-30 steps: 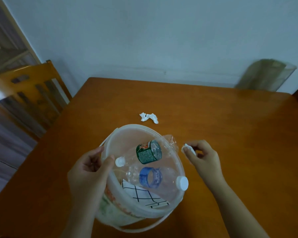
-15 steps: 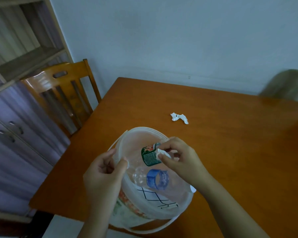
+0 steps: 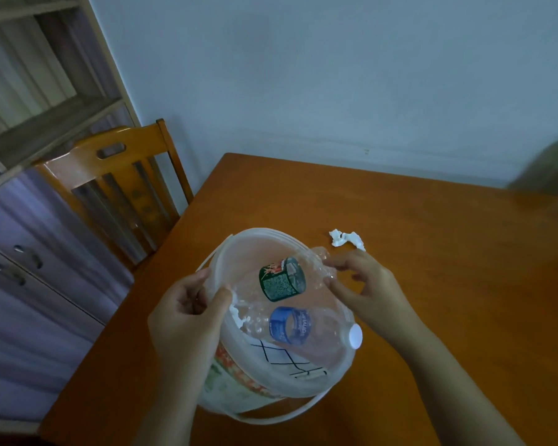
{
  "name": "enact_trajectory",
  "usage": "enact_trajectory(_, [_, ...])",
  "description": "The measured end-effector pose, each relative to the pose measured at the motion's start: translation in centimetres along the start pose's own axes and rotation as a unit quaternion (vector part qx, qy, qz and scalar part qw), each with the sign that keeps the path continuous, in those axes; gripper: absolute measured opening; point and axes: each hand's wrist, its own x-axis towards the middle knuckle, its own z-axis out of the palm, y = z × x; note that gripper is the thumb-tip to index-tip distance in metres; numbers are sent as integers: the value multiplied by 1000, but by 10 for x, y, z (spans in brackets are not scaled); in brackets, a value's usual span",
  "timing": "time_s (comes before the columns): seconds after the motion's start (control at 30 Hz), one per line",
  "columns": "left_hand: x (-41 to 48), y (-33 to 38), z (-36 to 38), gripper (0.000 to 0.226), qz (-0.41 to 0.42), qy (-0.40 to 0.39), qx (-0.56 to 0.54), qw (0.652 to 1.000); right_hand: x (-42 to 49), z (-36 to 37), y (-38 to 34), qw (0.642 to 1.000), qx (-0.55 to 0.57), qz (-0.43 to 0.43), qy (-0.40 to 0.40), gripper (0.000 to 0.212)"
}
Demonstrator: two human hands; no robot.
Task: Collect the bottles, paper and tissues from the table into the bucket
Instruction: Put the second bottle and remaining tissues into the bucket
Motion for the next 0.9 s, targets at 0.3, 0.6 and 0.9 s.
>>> enact_trajectory(0.3, [50,7,58,22,9,-6,37,999,53,-15,91,994,-67,71,59,26])
enact_trajectory(0.6, [99,6,85,23,36,-34,54,997,91,4,159,980,-82,173,49,32])
enact_trajectory(0.9, [137,1,107,30,65,-48,64,995,140,35,205,971,-76,222,44,41])
